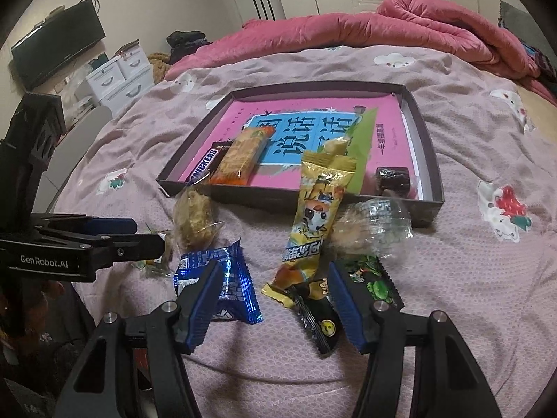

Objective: Organize snacks
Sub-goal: 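Move left tool to the clear pastry bag while right tool approaches the yellow cartoon packet, then grasp the clear pastry bag with left tool while right tool grasps the yellow packet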

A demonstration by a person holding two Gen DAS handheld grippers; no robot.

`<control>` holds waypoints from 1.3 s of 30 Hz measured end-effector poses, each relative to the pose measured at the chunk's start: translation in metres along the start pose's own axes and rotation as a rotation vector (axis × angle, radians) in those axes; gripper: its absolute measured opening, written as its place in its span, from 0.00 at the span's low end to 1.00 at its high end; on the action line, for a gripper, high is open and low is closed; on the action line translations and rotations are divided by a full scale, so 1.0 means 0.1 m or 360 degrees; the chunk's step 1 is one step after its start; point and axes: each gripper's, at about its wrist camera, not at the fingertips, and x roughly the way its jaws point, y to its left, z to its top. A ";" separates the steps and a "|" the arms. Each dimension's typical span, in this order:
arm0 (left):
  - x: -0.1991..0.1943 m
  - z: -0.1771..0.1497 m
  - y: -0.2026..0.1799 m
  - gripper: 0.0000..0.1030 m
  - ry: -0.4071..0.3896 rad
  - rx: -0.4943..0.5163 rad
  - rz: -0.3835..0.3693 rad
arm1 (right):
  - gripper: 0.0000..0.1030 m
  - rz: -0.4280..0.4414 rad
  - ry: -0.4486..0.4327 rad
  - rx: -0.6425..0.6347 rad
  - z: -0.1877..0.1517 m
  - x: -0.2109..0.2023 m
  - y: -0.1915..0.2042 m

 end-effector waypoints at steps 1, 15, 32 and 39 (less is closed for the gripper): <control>0.01 0.01 0.00 0.73 0.0005 -0.0003 -0.0004 | 0.55 0.0007 0.0011 0.0010 0.00 0.03 -0.01; 0.20 0.23 0.04 0.73 0.0020 -0.0029 0.0010 | 0.38 0.0010 0.0111 0.0043 0.09 0.40 -0.06; 0.54 0.44 0.00 0.72 0.0057 -0.0119 -0.0132 | 0.25 0.0037 0.0018 -0.0069 0.12 0.41 0.05; 0.53 0.44 0.03 0.51 0.0036 -0.0141 -0.0149 | 0.25 0.0063 -0.0009 -0.0019 0.11 0.38 0.00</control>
